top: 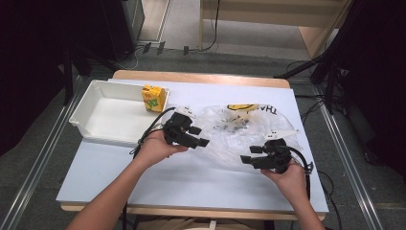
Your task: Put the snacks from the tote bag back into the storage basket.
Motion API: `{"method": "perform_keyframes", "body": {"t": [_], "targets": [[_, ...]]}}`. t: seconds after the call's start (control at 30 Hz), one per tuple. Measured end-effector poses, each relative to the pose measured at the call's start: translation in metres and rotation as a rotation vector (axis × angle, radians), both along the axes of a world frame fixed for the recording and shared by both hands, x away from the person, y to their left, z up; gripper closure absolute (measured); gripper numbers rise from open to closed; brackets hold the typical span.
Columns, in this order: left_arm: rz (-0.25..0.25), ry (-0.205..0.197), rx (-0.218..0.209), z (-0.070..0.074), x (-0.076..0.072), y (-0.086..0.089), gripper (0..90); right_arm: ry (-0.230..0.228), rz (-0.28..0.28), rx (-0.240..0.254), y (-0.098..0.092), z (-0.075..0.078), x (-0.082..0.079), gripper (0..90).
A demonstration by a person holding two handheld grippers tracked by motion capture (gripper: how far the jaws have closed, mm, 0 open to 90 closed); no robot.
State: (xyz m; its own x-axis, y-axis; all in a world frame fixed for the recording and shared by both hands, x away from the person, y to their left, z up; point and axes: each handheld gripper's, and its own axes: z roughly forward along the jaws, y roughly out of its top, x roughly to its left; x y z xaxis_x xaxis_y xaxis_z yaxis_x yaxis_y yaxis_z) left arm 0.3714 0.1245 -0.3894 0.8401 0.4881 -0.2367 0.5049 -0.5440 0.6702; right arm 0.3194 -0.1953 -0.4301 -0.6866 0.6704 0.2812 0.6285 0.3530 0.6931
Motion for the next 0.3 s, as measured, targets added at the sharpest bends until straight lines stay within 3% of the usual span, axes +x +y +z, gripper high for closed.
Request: {"method": "perform_keyframes", "body": {"t": [0.3], "targets": [[0.011,-0.005,-0.006,0.0013,-0.0025,-0.0018,38.6,-0.002,0.003,0.001,-0.0010,0.0001,-0.0005,40.3]]}}
